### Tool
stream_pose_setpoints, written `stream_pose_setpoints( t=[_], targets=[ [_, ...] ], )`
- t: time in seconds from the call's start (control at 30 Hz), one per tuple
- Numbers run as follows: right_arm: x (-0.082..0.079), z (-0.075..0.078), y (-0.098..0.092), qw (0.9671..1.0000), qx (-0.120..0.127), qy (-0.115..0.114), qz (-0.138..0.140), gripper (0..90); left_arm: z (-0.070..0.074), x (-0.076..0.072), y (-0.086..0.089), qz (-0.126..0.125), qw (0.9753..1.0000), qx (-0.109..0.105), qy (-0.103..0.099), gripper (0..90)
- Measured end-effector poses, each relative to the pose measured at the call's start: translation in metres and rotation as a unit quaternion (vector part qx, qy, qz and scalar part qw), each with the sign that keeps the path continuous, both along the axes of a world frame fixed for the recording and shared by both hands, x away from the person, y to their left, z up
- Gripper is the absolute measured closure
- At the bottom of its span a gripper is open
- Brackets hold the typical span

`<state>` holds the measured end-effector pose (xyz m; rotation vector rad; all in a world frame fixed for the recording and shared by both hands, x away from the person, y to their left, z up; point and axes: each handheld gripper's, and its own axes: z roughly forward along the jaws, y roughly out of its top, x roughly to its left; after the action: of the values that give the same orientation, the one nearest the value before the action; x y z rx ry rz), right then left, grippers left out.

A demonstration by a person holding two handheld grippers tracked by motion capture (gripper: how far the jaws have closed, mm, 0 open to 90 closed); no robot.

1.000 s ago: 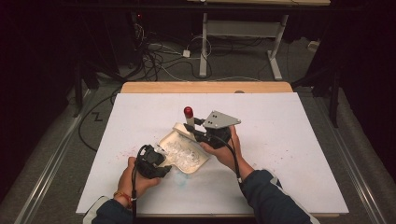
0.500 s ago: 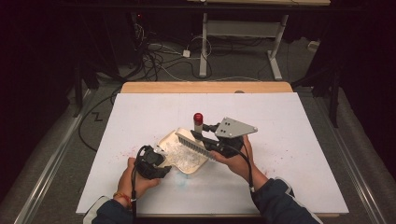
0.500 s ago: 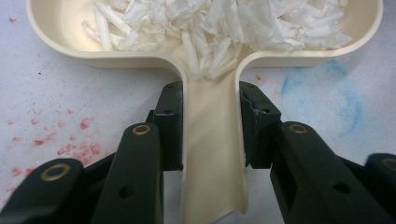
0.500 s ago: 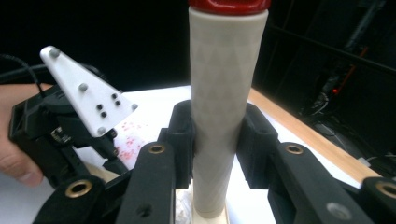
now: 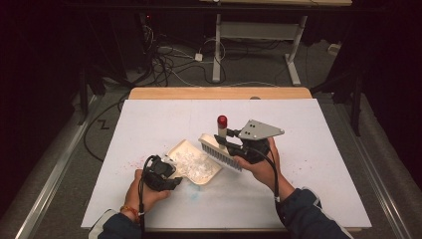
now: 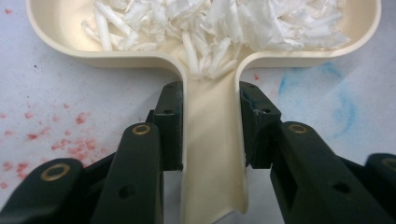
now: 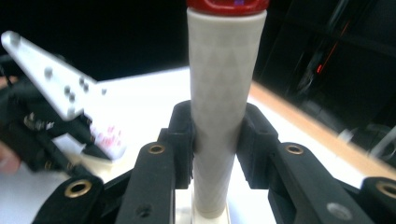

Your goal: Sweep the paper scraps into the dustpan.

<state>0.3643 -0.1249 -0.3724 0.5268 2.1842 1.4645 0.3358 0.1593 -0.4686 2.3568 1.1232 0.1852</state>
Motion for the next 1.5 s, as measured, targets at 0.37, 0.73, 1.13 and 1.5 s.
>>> stream_pose_setpoints(
  t=[0.37,0.73,1.13,1.5],
  targets=[
    [-0.012,-0.012,-0.015,0.9996,-0.027,0.003,-0.001,70.6,-0.001,-0.001,0.001,-0.01,0.9999,0.008,-0.007,63.1],
    [-0.026,0.003,-0.031,0.9994,-0.035,-0.001,-0.008,70.5,-0.001,-0.001,-0.001,-0.009,0.9998,0.012,-0.009,63.3],
    [0.016,0.01,-0.002,0.9974,-0.037,-0.033,-0.052,70.6,0.0,0.001,0.001,-0.012,0.9999,0.009,0.0,63.2],
    [0.03,-0.019,0.029,0.9961,-0.07,-0.047,-0.025,70.6,0.001,0.002,0.001,-0.012,0.9997,0.021,-0.005,63.3]
  ],
)
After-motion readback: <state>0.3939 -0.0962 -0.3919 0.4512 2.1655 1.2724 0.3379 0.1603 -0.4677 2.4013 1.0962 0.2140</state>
